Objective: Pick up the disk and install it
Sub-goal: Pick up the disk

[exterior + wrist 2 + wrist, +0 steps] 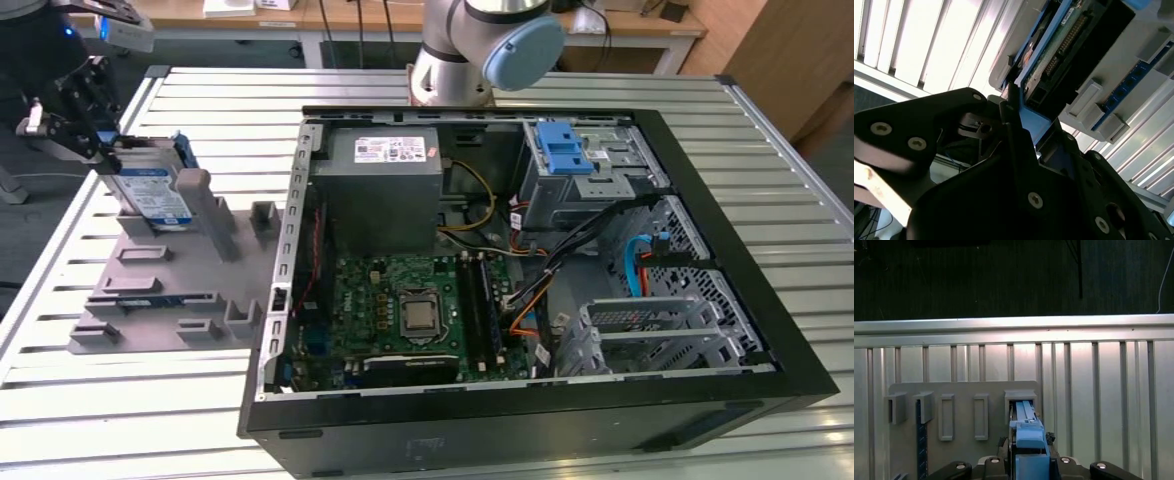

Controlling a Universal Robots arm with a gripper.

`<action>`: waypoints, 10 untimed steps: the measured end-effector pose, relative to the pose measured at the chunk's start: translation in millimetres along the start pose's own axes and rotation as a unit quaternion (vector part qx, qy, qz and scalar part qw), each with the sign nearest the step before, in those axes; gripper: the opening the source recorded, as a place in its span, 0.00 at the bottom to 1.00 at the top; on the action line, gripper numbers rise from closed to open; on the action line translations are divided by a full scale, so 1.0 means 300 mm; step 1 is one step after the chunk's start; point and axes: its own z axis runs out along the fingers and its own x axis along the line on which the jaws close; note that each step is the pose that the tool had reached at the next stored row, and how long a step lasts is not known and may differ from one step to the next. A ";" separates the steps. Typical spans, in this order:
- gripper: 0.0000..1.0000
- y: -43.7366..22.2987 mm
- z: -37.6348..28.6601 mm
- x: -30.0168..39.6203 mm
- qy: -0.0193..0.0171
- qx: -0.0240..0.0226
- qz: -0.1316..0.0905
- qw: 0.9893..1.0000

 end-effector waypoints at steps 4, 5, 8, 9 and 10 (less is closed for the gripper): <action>0.36 0.000 0.000 0.000 0.000 0.000 0.000 1.000; 0.36 0.000 0.000 0.000 0.000 0.000 0.000 1.000; 0.36 0.000 0.000 0.000 0.000 0.000 0.000 1.000; 0.36 0.000 0.000 0.000 0.000 0.000 0.000 1.000; 0.36 0.000 -0.001 0.000 0.000 0.000 0.000 1.000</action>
